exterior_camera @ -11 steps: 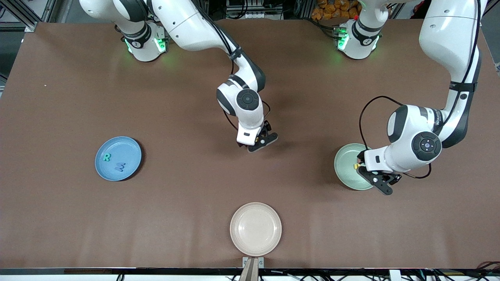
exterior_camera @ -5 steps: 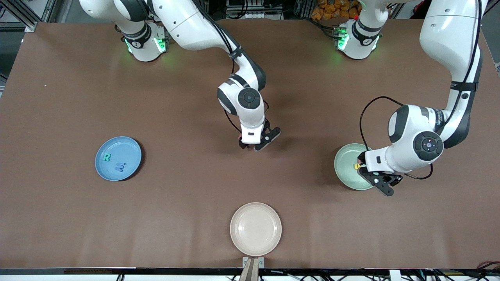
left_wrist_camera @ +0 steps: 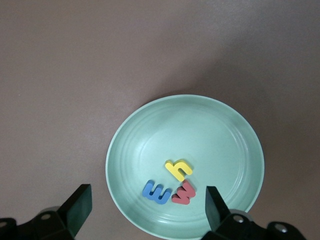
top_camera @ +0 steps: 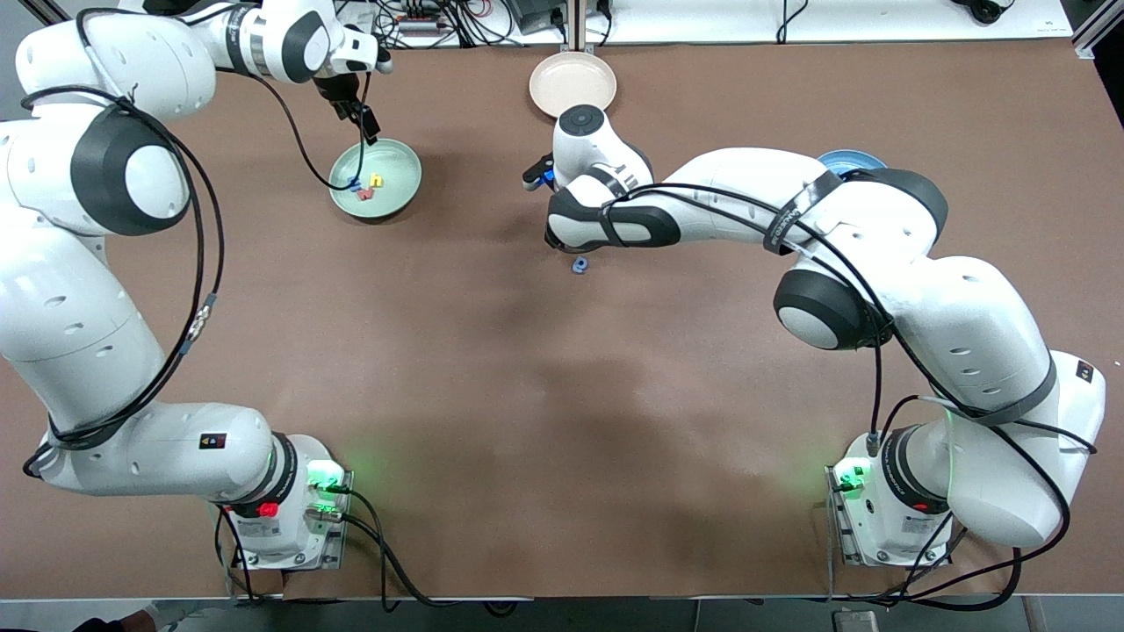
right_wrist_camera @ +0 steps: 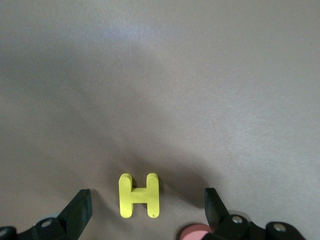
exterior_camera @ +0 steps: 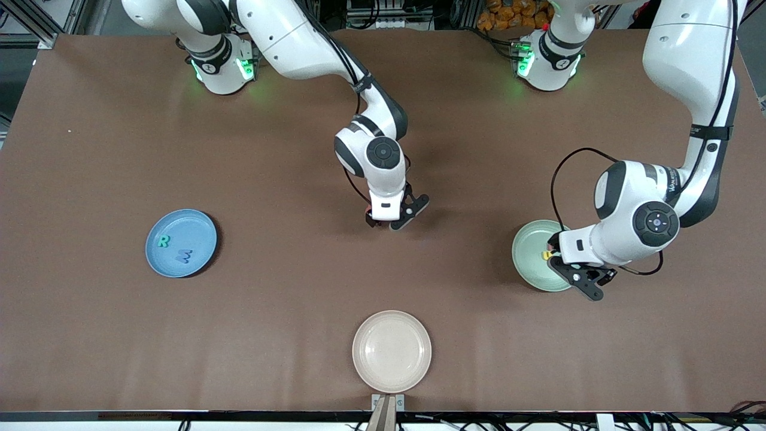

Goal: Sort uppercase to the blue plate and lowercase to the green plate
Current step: 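Grasp the yellow H with the right gripper and lift it, then release the H on the blue plate while the left gripper reaches the letters, then grasp the blue e with the left gripper while the right gripper withdraws, then carry the e to the green plate while the right gripper reaches the Q, then release the e on the green plate while the right gripper grasps the Q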

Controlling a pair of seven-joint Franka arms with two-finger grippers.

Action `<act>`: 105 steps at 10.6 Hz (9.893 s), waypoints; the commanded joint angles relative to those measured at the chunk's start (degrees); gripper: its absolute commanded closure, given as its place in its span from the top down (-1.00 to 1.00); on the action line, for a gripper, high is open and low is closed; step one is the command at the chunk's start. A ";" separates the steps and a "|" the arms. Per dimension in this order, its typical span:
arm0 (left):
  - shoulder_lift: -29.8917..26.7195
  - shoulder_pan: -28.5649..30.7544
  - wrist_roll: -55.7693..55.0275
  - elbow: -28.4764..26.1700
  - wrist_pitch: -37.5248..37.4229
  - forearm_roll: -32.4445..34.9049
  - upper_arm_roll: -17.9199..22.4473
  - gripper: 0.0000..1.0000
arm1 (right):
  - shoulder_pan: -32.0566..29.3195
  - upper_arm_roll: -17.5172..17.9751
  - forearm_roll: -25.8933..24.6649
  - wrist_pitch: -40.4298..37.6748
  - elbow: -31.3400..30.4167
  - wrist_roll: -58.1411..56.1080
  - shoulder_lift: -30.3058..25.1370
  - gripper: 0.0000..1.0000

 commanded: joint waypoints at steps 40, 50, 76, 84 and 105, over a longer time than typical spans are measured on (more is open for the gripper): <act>7.19 -28.33 -46.06 0.73 3.30 3.74 -10.28 1.00 | -44.37 -5.18 -1.53 -23.15 -9.14 -30.56 -14.01 1.00; 12.55 -33.88 -61.92 0.64 10.34 11.03 -10.28 0.90 | -38.22 -5.09 1.02 -17.27 -8.17 -23.54 -12.69 1.00; 5.69 -1.98 -20.96 -0.07 -0.65 9.37 -0.61 0.77 | -5.53 -4.56 5.24 -6.55 -7.38 28.23 -9.00 1.00; -1.23 -5.13 -19.90 15.03 -20.99 -0.50 -0.53 1.00 | -0.07 -4.65 10.86 -1.35 -8.00 30.17 -5.83 1.00; -26.12 -3.39 -20.96 11.10 -33.78 -8.39 4.23 1.00 | 0.72 -4.82 10.25 -0.39 -8.61 31.05 -4.87 -1.00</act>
